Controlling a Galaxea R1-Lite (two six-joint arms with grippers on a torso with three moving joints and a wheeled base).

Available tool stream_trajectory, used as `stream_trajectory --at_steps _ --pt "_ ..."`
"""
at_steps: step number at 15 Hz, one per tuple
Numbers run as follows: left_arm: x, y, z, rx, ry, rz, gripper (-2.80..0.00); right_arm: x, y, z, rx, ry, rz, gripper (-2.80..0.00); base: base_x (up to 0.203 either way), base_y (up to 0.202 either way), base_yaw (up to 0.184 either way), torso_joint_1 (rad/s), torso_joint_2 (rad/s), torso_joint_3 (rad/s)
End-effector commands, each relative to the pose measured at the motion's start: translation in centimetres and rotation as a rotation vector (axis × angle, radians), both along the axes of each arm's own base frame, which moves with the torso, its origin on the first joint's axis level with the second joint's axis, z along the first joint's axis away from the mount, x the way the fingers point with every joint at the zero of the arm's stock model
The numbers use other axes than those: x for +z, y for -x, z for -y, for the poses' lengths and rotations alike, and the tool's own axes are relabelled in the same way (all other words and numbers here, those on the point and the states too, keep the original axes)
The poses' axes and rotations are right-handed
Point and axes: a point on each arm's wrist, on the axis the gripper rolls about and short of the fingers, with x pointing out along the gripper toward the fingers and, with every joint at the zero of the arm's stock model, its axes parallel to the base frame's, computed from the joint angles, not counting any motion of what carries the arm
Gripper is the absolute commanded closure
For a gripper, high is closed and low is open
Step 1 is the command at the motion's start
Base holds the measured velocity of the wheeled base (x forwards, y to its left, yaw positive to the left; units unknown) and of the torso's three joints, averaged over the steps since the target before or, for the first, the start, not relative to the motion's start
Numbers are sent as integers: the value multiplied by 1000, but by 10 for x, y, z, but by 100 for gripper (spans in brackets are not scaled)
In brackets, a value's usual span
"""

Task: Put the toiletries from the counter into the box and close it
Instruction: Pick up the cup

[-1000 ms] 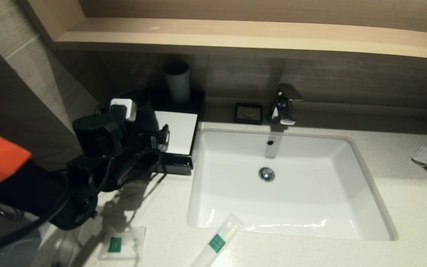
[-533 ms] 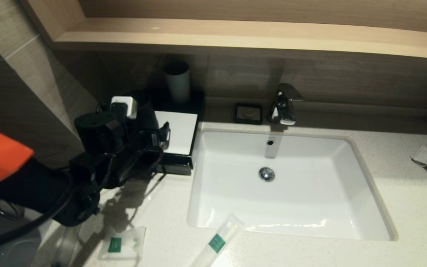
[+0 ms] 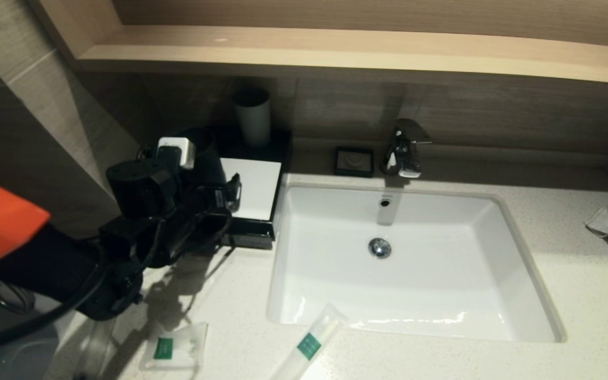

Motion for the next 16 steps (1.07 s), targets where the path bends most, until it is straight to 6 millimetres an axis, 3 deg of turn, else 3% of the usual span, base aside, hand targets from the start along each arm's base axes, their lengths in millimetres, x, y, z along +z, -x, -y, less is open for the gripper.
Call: stream_trajectory --at_steps 1,7,8,16 --pt "1 -1 0 3 2 8 -280 0 0 0 0 0 -1 0 0 0 0 0 0 0" --pt "-6 -4 0 5 -5 -9 -280 0 0 0 0 0 0 0 0 0 0 0 0 0" --pt "-6 -4 0 5 -5 -9 0 0 0 0 0 0 0 0 0 0 0 0 0 0" --pt "1 -4 -1 9 6 13 0 0 0 0 0 0 0 0 0 0 0 0 0 0"
